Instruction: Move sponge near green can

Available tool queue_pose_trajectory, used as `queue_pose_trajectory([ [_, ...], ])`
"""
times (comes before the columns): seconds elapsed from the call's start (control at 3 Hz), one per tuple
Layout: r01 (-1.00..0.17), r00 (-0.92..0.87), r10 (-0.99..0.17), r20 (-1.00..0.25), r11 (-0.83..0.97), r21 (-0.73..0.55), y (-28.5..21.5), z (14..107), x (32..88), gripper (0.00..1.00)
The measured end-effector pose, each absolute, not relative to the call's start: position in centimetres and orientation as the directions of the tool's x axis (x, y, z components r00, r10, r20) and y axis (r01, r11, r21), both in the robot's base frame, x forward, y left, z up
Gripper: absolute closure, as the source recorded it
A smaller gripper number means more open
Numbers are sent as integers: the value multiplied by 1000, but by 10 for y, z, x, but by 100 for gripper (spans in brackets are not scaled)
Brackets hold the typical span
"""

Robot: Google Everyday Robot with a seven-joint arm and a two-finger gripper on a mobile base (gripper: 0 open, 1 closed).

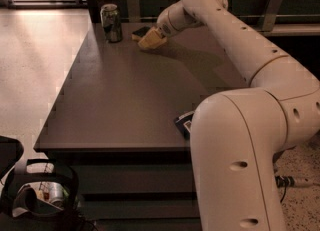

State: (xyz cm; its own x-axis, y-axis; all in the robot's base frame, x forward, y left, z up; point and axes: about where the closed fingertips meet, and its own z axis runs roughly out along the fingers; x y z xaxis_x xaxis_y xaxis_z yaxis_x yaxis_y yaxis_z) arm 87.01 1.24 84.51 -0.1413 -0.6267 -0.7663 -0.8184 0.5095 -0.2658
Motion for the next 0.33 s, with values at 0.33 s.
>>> queue_pose_trajectory([
  [0.33,-819,-141,-627,-766,509,-265,13,845,870,0],
])
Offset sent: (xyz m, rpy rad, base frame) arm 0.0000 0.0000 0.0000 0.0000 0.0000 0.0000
